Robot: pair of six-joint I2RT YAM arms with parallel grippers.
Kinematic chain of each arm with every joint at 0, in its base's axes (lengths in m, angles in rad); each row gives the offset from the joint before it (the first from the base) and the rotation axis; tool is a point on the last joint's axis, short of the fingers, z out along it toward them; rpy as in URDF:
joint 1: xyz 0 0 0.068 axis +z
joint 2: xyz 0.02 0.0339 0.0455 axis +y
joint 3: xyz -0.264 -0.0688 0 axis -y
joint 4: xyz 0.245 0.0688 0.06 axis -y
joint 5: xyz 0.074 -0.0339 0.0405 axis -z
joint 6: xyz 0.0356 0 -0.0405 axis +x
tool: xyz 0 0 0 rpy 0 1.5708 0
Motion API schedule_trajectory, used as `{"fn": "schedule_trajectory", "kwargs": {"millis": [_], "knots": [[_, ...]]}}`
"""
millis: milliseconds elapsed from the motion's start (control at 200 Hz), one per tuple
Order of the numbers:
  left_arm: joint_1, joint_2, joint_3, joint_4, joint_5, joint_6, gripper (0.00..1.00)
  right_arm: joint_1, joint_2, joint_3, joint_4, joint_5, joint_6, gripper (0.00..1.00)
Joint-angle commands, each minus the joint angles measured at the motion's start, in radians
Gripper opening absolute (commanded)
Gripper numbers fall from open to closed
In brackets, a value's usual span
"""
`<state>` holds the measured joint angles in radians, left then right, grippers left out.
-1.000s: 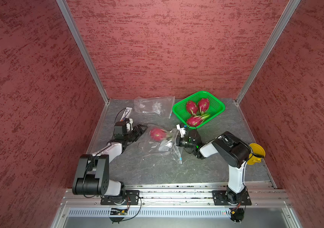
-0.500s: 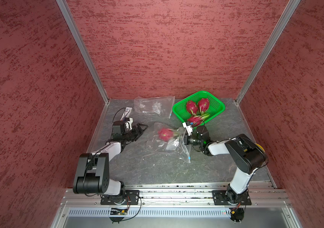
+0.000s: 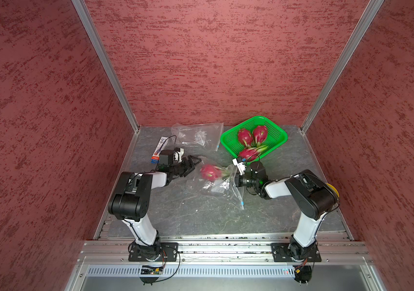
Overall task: Open the zip-top bag and take out the dragon fruit
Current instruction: Pick up the dragon fruit from the zipper food storage bag.
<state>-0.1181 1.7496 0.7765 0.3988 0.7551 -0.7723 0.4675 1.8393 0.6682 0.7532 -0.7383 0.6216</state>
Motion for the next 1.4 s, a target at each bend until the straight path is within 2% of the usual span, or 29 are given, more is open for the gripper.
{"fn": "schedule_trajectory", "kwargs": {"millis": [0, 130, 175, 220, 260, 351, 456, 591, 631, 842, 1097, 1202, 1353, 1398], "knots": [[-0.015, 0.033, 0.044, 0.016, -0.024, 0.041, 0.86, -0.006, 0.014, -0.006, -0.002, -0.015, -0.016, 0.0], [-0.03, 0.066, 0.079, -0.024, -0.043, 0.103, 0.82, -0.007, 0.014, -0.002, 0.002, -0.018, -0.011, 0.0], [-0.037, 0.07, 0.081, -0.026, -0.046, 0.114, 0.77, -0.006, 0.013, -0.001, 0.002, -0.015, -0.011, 0.0], [-0.043, 0.073, 0.081, -0.022, -0.044, 0.122, 0.66, -0.007, 0.013, 0.0, 0.003, -0.01, -0.01, 0.0], [-0.049, 0.076, 0.082, -0.022, -0.041, 0.129, 0.5, -0.007, 0.015, 0.001, 0.006, -0.01, -0.007, 0.0], [-0.055, 0.085, 0.078, -0.014, -0.028, 0.139, 0.0, -0.007, 0.018, 0.002, 0.017, -0.011, 0.005, 0.0], [-0.051, 0.083, 0.059, 0.0, -0.029, 0.134, 0.0, -0.01, 0.016, -0.009, 0.038, -0.008, 0.024, 0.0], [-0.048, 0.073, 0.036, 0.001, -0.031, 0.135, 0.0, -0.017, 0.006, -0.044, 0.115, 0.007, 0.075, 0.29], [-0.049, 0.074, 0.034, 0.0, -0.03, 0.136, 0.0, -0.017, 0.009, -0.053, 0.152, 0.005, 0.099, 0.34], [-0.048, 0.086, 0.008, 0.023, -0.023, 0.12, 0.0, -0.019, 0.049, -0.055, 0.297, 0.005, 0.205, 0.43], [-0.048, 0.091, -0.001, 0.037, -0.02, 0.111, 0.0, -0.018, 0.101, -0.038, 0.355, 0.073, 0.296, 0.47], [-0.048, 0.091, 0.0, 0.043, -0.018, 0.105, 0.0, -0.019, 0.138, -0.031, 0.432, 0.081, 0.363, 0.38], [-0.046, 0.087, -0.003, 0.045, -0.017, 0.102, 0.0, -0.019, 0.169, -0.038, 0.515, 0.098, 0.419, 0.02], [-0.043, 0.085, -0.005, 0.043, -0.017, 0.102, 0.0, -0.018, 0.164, -0.047, 0.529, 0.102, 0.421, 0.0]]}}
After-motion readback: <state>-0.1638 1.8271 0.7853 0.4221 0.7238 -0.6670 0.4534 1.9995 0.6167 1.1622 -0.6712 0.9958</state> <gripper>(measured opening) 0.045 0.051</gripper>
